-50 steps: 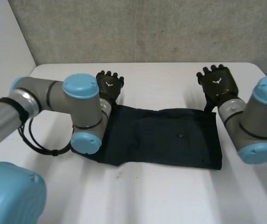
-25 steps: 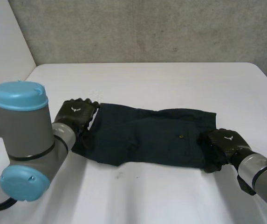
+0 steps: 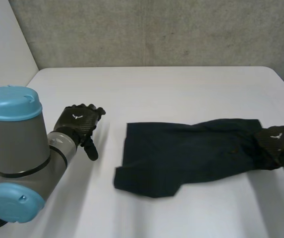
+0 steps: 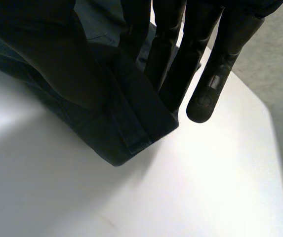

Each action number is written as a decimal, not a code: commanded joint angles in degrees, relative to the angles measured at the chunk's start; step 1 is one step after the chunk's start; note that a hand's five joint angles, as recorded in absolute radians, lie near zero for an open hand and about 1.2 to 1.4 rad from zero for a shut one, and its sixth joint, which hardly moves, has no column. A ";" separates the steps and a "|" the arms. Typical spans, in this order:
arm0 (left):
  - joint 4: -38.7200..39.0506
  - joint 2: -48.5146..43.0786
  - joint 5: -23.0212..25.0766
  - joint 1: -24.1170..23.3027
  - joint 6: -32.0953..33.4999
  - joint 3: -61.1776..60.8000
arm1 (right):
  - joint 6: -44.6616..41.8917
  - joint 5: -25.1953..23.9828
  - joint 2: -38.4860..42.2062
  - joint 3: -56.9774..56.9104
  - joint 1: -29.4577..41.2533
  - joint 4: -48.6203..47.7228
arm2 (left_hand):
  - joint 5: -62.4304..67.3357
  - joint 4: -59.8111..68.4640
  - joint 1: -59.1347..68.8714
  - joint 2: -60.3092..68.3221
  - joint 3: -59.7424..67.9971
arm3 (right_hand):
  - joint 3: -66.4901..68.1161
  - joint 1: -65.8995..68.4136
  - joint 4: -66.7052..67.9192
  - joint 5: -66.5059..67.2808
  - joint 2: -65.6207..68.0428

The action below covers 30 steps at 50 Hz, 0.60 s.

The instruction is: Fold the shorts.

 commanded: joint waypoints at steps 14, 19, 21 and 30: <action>0.09 4.42 -0.06 0.59 -1.93 -2.91 | -25.62 -1.72 6.39 -14.85 38.88 -3.04 | -2.74 -1.81 -1.11 -1.56 -2.24 | 12.75 28.25 11.80 15.96 12.60; 0.09 4.42 -0.06 0.50 -2.72 -2.38 | -30.03 -6.29 12.11 -14.06 46.11 -3.22 | -2.74 -1.81 -1.11 -1.56 -2.24 | 12.75 28.25 11.80 15.96 12.60; 0.09 4.42 -0.06 0.50 -2.72 -2.03 | -28.98 -6.65 12.38 -14.33 45.94 -3.13 | -2.74 -1.81 -1.11 -1.56 -2.24 | 10.81 26.31 9.86 14.02 10.66; 0.18 4.07 -0.15 0.06 -2.81 2.54 | 3.90 -7.18 1.96 -14.59 36.91 -3.84 | -2.74 -1.81 -1.11 -1.56 -2.24 | -57.25 -41.75 -58.20 -54.04 -57.40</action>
